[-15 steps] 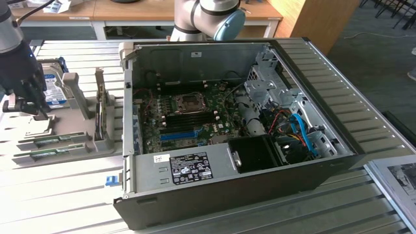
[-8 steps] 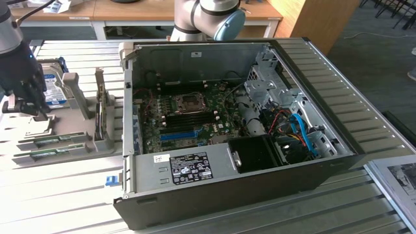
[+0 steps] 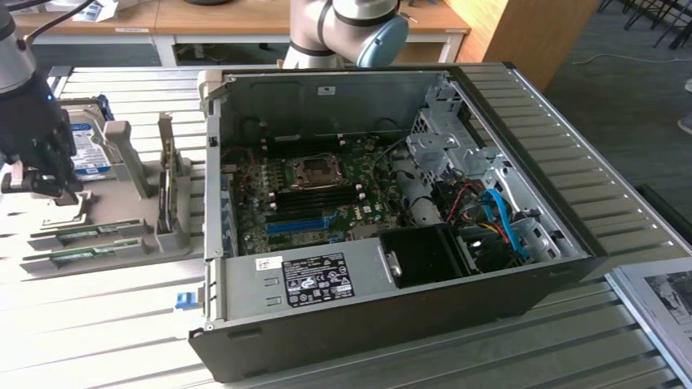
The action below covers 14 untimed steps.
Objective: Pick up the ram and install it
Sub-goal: 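Pick up the ram and move it above insertion slot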
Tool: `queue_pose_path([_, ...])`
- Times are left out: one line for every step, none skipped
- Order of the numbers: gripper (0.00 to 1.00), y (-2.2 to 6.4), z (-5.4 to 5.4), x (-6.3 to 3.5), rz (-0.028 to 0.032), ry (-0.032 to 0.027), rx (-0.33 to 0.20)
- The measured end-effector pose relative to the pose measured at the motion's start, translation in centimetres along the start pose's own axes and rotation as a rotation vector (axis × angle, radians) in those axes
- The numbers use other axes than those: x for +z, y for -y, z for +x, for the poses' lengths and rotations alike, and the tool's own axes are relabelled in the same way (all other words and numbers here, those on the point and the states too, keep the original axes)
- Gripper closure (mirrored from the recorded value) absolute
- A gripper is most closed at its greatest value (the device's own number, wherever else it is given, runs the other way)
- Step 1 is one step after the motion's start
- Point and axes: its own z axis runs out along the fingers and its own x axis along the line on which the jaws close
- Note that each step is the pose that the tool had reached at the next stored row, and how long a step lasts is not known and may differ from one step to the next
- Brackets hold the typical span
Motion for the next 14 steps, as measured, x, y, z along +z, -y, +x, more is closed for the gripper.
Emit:
queue_pose_path([0.71,0.00,0.1,0.00,0.0000,0.0000,0.000])
queue_pose_path([0.71,0.01,0.2,0.00,0.0001,0.0001,0.000])
queue_pose_path([0.71,0.01,0.4,0.00,0.0001,0.0001,0.000])
queue_pose_path([0.71,0.02,0.5,-0.01,0.0001,0.0000,0.000])
queue_pose_path([0.71,0.02,0.6,-0.01,0.0001,0.0001,0.000])
queue_pose_path([0.71,0.02,0.8,-0.02,0.0001,0.0001,0.000])
queue_pose_path([0.71,0.03,0.9,-0.02,0.0001,0.0001,0.000])
queue_pose_path([0.71,0.03,1.1,-0.02,0.0001,0.0001,0.000])
queue_pose_path([0.71,0.04,1.2,-0.02,0.0001,0.0001,0.000])
queue_pose_path([0.71,0.04,1.4,-0.03,0.0001,0.0000,0.000])
queue_pose_path([0.71,0.04,1.5,-0.03,0.0000,0.0000,0.000])
queue_pose_path([0.71,0.05,1.7,-0.03,0.0001,0.0001,0.000])
queue_pose_path([0.71,0.05,1.9,-0.04,0.0000,0.0000,0.000])
queue_pose_path([0.71,0.06,2.0,-0.05,0.0001,0.0000,0.000])
